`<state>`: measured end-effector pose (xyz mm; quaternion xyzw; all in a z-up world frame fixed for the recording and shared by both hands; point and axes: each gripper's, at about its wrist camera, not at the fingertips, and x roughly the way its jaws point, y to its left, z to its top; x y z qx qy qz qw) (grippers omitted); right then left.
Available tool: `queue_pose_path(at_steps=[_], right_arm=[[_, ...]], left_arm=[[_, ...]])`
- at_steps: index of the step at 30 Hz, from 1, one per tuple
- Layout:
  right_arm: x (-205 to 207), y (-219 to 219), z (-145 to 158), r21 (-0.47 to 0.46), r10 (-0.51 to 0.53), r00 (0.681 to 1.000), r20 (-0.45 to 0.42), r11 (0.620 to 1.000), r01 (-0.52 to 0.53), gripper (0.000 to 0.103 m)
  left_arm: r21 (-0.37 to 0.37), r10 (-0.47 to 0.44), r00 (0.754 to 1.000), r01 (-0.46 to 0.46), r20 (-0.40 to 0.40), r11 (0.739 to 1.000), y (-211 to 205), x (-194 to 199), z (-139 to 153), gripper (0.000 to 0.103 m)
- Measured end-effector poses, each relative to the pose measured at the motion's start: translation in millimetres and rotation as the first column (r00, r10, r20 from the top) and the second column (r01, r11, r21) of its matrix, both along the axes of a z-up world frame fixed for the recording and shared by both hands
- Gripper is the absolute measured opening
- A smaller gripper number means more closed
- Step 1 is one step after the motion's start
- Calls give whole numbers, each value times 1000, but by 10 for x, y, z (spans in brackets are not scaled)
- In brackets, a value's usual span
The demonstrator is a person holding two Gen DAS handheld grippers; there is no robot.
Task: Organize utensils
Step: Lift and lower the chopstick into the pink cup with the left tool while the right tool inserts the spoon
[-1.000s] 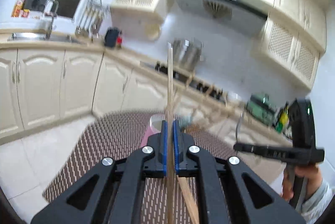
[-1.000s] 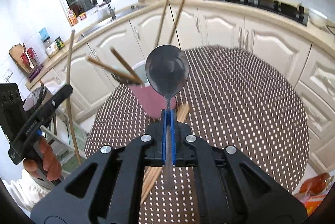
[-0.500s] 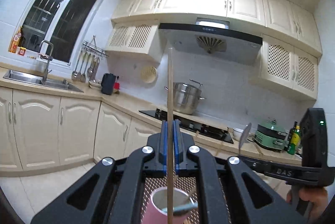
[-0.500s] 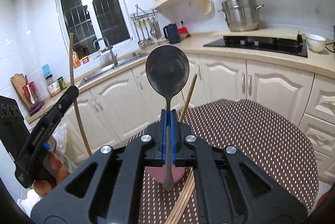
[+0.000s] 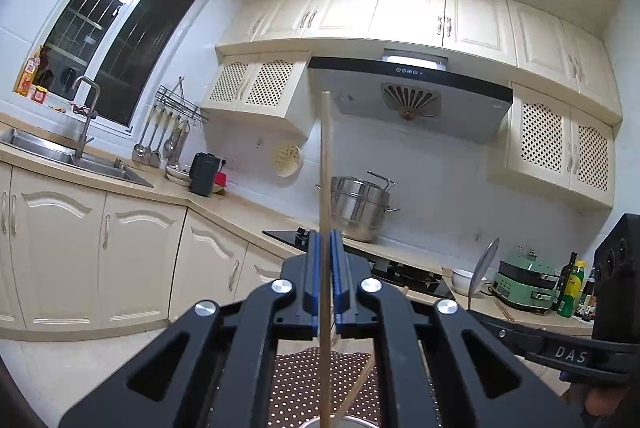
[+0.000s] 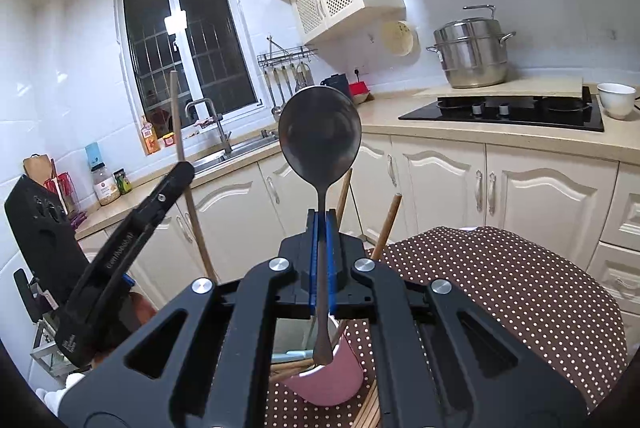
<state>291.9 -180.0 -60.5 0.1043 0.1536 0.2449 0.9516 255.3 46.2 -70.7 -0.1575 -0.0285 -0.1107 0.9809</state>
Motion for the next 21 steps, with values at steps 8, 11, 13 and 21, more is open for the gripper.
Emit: queue_pose_path(at_steps=[8, 11, 13, 21], right_arm=[[36, 36, -77, 1, 17, 1000, -7, 1000, -17, 4], [45, 37, -95, 7, 30, 1000, -9, 1000, -30, 4], [34, 54, -107, 3, 38, 999, -8, 999, -38, 4], [-25, 91, -149, -7, 59, 998, -23, 998, -60, 4]], left_arm=[[-1, 0, 1000, 0, -19, 1000, -9, 176, -161, 5], [6, -12, 999, 12, -42, 1000, -27, 191, -237, 5], [25, -19, 998, 20, -61, 999, -34, 181, -289, 5], [74, -67, 990, 77, -123, 994, -20, 63, -409, 5]])
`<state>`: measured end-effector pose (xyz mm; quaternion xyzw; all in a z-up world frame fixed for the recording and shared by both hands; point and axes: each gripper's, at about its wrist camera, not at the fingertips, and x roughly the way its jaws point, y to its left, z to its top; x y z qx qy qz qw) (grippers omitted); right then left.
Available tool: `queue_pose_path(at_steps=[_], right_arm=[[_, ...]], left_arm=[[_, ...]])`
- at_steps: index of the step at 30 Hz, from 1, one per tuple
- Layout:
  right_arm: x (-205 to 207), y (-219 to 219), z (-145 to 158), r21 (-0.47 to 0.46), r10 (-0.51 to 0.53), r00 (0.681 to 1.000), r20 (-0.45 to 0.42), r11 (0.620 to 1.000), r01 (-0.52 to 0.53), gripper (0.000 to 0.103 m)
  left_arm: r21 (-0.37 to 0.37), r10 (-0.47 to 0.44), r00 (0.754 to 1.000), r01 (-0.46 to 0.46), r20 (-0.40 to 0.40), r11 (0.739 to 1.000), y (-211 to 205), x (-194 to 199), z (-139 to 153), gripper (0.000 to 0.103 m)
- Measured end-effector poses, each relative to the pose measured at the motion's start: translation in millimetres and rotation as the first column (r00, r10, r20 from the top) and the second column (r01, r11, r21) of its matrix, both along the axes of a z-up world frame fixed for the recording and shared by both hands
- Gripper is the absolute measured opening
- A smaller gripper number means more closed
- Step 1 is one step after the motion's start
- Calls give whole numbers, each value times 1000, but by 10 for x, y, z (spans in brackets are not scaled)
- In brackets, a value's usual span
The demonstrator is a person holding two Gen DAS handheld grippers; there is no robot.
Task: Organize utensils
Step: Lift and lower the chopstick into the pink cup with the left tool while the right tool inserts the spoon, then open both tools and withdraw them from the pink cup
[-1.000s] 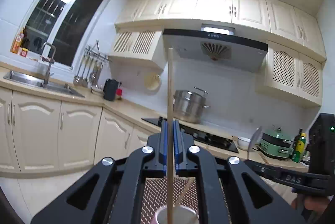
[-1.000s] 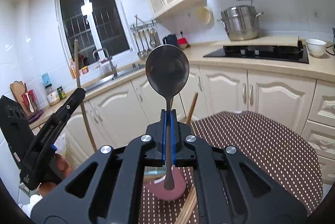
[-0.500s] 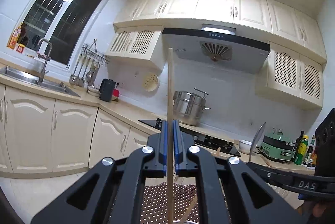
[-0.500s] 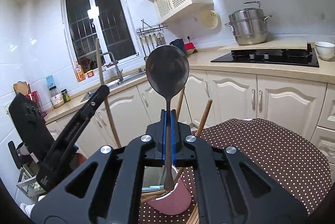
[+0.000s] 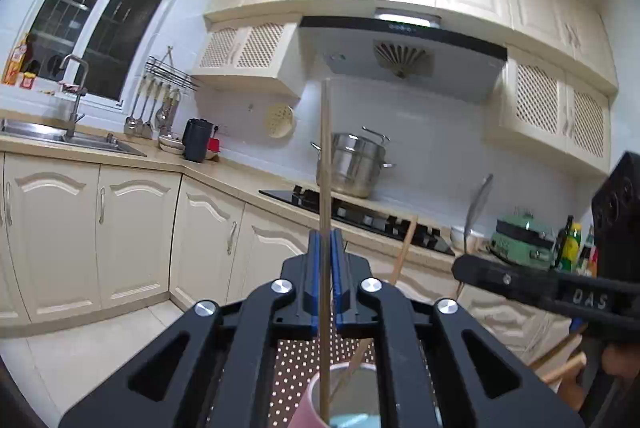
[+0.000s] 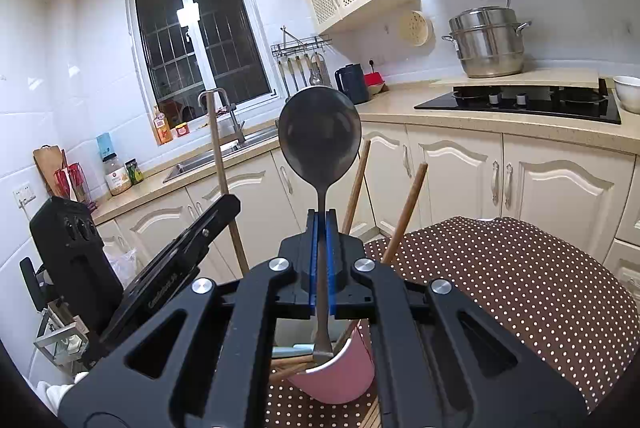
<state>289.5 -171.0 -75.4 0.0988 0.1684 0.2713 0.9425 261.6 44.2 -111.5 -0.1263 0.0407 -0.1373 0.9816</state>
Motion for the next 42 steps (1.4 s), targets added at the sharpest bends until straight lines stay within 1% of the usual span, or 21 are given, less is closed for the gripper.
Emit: queue_pose_path(at_steps=[3, 7, 9, 10, 11, 13, 14, 16, 19, 23, 25, 30, 33, 42], right_arm=[[-40, -4, -14, 0, 6, 1000, -8, 1000, -6, 4], [-112, 36, -19, -26, 7, 1000, -3, 1000, -7, 4], [-134, 43, -19, -29, 8, 1000, -8, 1000, -8, 4], [-140, 40, -16, -30, 7, 1000, -9, 1000, -7, 4], [-149, 40, -14, -33, 7, 1000, -13, 999, -7, 4], [-161, 39, -8, -36, 5, 1000, -19, 999, -6, 4], [-168, 39, -10, -37, 5, 1000, -24, 999, -6, 4], [-177, 34, -18, -37, 4, 1000, -31, 999, -5, 4], [-186, 31, -33, -40, 2, 999, -45, 999, -4, 4], [-185, 22, -52, -48, -6, 998, -57, 999, 4, 4], [-195, 28, -81, -56, -13, 998, -62, 998, 10, 4], [-225, 30, -111, -58, -20, 997, -76, 998, 15, 4], [-251, 33, -121, -66, -22, 997, -81, 998, 16, 4], [-311, 25, -159, -64, -34, 995, -98, 998, 28, 4]], left_arm=[[12, -26, 999, 26, -25, 1000, 3, -37, -11, 5], [29, -49, 997, 51, -54, 998, -9, -85, -21, 6], [37, -55, 996, 58, -67, 998, -14, -106, -30, 13], [36, -57, 996, 60, -71, 998, -12, -122, -29, 25], [32, -55, 996, 58, -73, 998, -1, -141, -30, 31], [24, -66, 995, 68, -78, 997, 12, -178, -27, 35], [22, -75, 993, 77, -87, 997, 14, -187, -20, 40], [22, -88, 991, 91, -102, 996, 22, -212, -14, 43], [10, -98, 989, 100, -111, 995, 54, -273, 17, 52], [4, -101, 987, 103, -124, 995, 84, -363, 66, 60], [5, -95, 985, 97, -145, 995, 101, -395, 74, 60], [79, 13, 977, 4, -213, 997, 97, -445, 104, 60], [83, 45, 964, -24, -262, 996, 142, -495, 96, 60], [158, 114, 950, -70, -290, 985, 148, -548, 99, 60]])
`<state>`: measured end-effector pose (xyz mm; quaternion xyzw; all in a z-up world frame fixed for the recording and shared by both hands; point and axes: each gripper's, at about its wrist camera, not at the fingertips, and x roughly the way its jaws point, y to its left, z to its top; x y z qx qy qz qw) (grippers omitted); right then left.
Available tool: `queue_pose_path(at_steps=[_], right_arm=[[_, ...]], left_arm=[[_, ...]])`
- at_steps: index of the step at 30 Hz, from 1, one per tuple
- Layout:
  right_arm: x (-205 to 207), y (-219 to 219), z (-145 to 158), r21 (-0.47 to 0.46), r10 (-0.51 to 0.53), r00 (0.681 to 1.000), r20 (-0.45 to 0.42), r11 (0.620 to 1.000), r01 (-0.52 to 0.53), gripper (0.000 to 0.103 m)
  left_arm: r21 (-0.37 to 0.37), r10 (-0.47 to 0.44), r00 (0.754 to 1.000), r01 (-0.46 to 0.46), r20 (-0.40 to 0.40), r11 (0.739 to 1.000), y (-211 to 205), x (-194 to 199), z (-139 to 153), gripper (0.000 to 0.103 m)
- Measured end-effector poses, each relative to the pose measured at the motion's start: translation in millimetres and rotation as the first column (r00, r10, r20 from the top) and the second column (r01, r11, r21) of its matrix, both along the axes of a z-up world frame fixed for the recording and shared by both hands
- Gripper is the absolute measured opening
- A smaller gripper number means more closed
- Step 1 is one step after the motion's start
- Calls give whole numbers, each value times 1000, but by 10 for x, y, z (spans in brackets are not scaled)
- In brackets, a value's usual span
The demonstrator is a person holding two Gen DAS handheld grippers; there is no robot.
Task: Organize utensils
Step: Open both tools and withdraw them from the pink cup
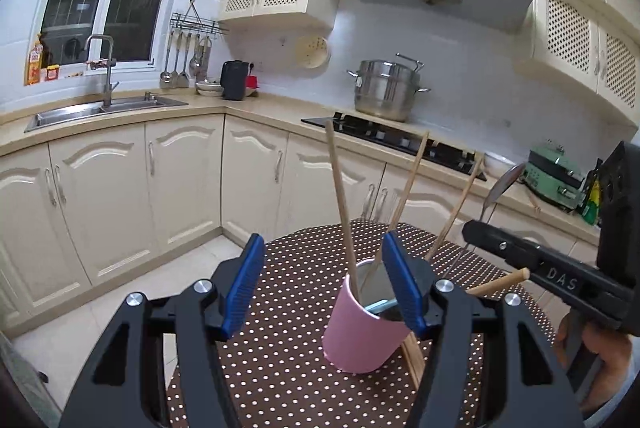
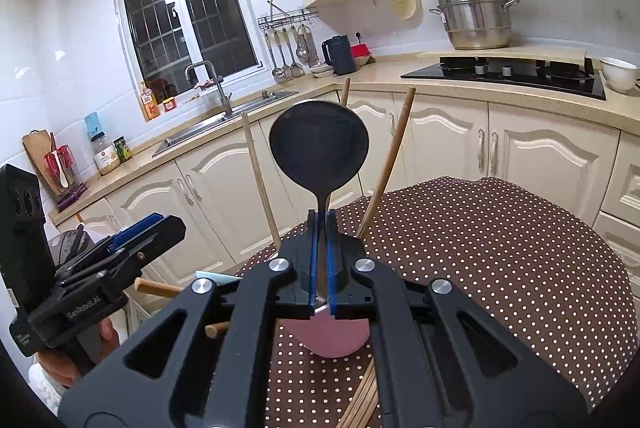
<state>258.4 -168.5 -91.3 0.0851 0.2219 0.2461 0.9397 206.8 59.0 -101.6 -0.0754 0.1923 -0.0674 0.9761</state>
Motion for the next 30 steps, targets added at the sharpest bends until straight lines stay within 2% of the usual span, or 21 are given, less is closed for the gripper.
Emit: queue_pose_path(at_steps=[13, 15, 17, 18, 30], right_arm=[[-53, -16, 79, -8, -17, 1000, -10, 1000, 17, 6], [-52, -27, 89, -4, -19, 1000, -16, 1000, 19, 18], [-73, -40, 104, 4, -24, 1000, -13, 1000, 24, 47], [-95, -51, 121, 10, -31, 1000, -1, 999, 31, 50], [-315, -108, 288, 20, -45, 998, 41, 999, 44, 51]], left_arm=[[21, 4, 1000, -4, -23, 1000, -7, -64, 53, 61], [24, -1, 1000, 2, -21, 1000, -17, -98, 68, 62], [30, -3, 1000, 3, -19, 1000, -27, -131, 85, 63], [32, -4, 1000, 5, -18, 999, -33, -146, 93, 63], [44, -10, 1000, 11, -8, 999, -139, -323, 191, 65]])
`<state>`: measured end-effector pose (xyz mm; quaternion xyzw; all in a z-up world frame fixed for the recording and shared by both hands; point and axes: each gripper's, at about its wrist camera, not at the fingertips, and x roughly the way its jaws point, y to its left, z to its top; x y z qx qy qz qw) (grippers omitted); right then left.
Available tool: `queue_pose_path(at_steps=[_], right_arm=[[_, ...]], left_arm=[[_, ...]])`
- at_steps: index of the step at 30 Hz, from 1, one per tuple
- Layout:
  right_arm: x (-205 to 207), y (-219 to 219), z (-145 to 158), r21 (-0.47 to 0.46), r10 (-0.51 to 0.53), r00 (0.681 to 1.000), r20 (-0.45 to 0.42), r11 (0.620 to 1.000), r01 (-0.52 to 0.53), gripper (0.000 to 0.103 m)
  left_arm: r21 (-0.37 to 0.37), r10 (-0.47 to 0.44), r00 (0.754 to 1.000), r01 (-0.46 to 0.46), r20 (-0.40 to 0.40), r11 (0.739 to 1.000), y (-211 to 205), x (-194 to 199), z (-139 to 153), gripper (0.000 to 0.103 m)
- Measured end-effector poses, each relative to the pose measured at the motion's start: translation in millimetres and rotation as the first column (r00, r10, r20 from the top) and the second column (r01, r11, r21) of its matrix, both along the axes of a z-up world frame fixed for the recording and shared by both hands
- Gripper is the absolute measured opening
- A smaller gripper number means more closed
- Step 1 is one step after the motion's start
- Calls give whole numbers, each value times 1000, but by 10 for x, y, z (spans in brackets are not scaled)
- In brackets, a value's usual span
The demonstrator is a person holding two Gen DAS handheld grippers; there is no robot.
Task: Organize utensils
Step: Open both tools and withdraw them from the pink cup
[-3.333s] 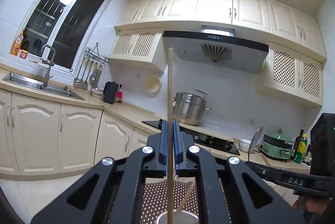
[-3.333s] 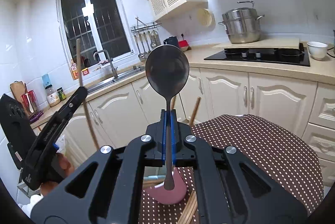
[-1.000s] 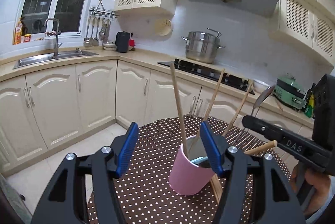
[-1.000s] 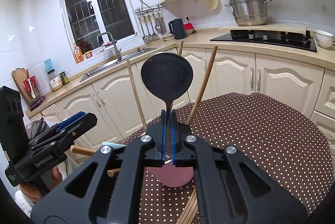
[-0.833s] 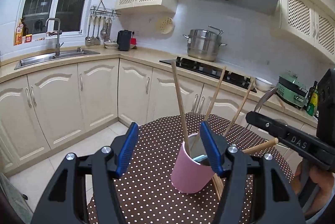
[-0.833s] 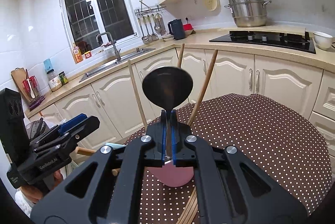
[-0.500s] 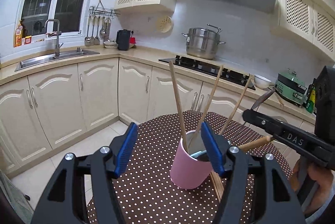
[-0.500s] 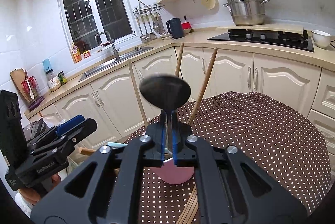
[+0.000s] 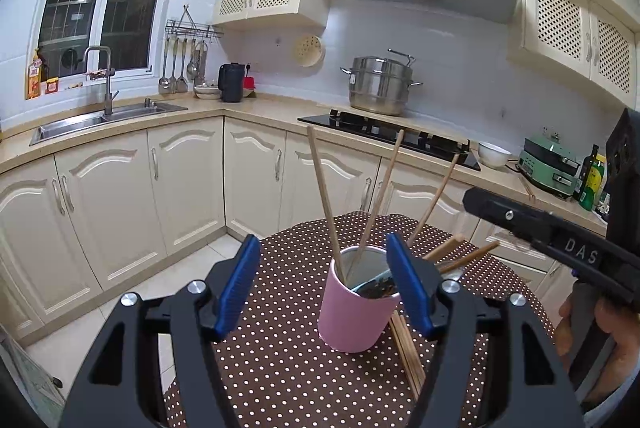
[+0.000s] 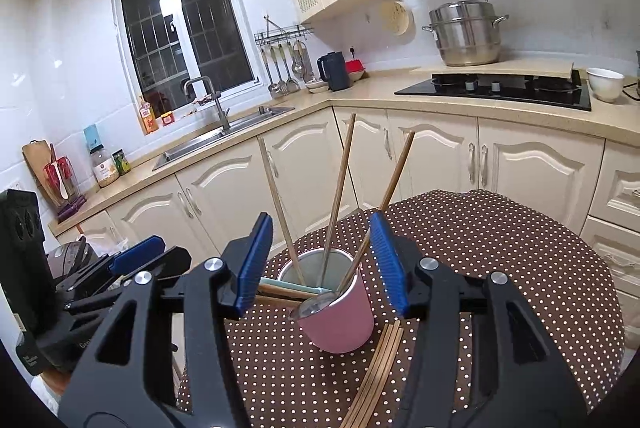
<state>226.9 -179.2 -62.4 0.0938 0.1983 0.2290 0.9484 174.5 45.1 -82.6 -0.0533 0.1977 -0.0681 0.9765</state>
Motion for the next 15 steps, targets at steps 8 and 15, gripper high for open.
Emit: queue_pose_path(at_steps=[8, 15], right_arm=[[-302, -144, 118, -35, -93, 994, 58, 995, 96, 55], [-521, -294, 10, -31, -112, 993, 34, 993, 113, 56]], left_arm=[[14, -10, 1000, 10, -4, 1000, -141, -153, 38, 67], [54, -40, 999, 42, -35, 998, -352, -287, -19, 68]])
